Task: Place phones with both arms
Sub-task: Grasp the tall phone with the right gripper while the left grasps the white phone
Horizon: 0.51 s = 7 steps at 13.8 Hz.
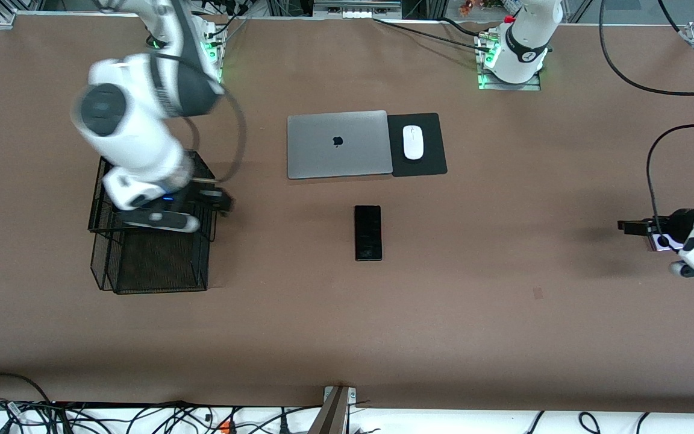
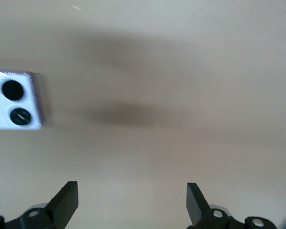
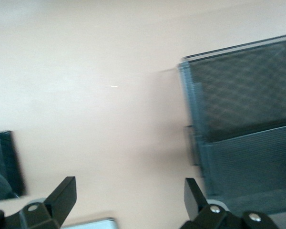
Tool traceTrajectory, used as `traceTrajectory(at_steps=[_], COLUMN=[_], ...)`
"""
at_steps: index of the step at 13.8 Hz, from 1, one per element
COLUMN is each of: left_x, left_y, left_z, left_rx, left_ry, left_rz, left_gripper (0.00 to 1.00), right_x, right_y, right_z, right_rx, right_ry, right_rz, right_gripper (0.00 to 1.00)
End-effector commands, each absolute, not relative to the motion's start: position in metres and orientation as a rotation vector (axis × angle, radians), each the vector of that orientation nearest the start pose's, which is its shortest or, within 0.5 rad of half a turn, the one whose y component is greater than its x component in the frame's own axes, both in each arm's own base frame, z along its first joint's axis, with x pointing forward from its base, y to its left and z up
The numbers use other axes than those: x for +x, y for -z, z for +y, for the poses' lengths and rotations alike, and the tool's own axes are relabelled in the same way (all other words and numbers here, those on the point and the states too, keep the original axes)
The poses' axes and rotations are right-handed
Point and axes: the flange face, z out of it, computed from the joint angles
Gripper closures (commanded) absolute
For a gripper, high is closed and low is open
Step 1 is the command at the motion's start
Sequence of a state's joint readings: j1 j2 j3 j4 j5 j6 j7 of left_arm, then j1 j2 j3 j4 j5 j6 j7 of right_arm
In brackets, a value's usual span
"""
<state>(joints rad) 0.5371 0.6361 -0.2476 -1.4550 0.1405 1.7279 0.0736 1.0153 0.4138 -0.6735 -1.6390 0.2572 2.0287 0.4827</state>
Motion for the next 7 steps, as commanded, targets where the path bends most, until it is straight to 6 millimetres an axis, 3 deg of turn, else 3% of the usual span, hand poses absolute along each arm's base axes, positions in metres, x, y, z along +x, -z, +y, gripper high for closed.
traceTrajectory(at_steps=[1,3,7], left_x=[0.61,0.592,0.588], left_y=[-0.263,-0.241,-0.207], left_z=[0.288,0.308,0.337], left_rx=[-3.152,-3.155,-3.058], left_ry=[-0.275,-0.193,-0.087], left_rz=[-0.225,-0.244,-0.132], left_gripper=[0.0,0.0,0.0], right_x=[0.606,0.603,0.597], right_y=[-0.393,-0.371,-0.334], right_z=[0.363,0.406,0.475], right_rx=[-3.116,-3.102,-3.059], right_ry=[0.129,0.162,0.26], right_rz=[0.458,0.544,0.642], right_gripper=[0.0,0.0,0.0])
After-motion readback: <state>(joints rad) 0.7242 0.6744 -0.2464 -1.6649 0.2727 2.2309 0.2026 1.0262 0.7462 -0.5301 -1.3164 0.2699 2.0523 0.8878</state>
